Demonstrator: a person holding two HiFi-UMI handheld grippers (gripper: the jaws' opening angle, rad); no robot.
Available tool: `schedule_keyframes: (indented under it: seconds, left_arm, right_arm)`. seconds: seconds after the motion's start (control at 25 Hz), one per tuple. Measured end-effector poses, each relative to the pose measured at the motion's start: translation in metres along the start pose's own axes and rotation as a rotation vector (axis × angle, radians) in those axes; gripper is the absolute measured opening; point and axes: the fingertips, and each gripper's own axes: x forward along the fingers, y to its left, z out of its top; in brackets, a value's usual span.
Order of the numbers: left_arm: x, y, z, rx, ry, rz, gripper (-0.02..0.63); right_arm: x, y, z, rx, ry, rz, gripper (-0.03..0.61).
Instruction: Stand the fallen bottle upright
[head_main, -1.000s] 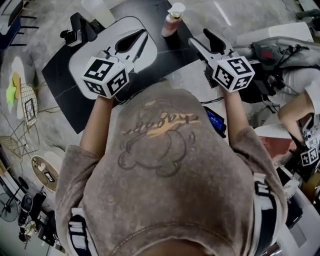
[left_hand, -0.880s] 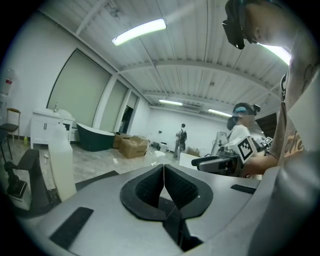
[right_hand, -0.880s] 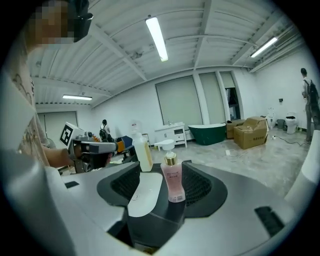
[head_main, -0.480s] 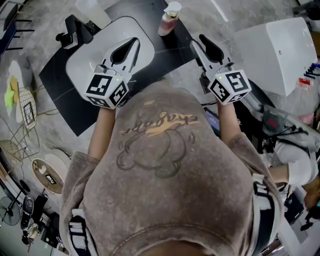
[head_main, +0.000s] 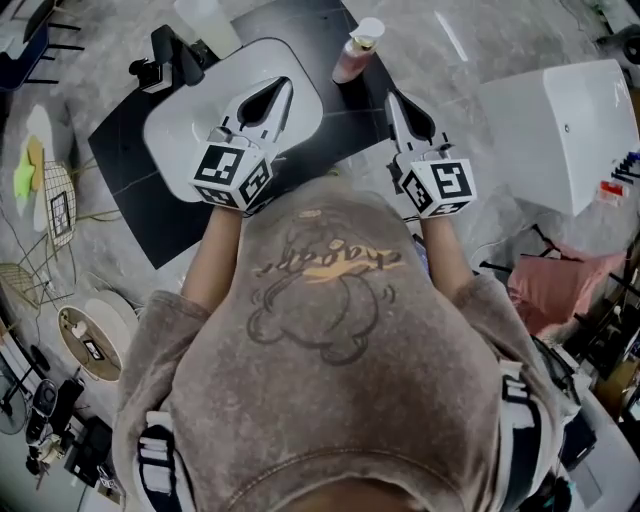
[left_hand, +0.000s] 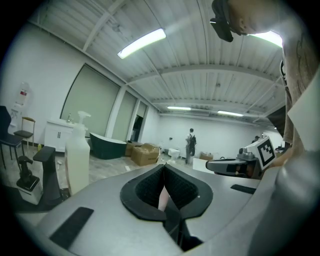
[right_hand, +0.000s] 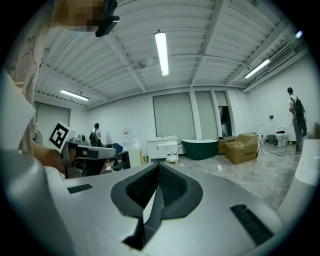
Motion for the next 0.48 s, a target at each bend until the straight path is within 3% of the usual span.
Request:
schedule_keyframes:
  seconds: [0.48]
  left_arm:
    - [0.005, 0.001, -0.012, 0.007, 0.007, 0.028, 0.018]
  right_arm:
    - [0.015, 0.003, -0.018, 0.034, 0.014, 0.001, 0.002]
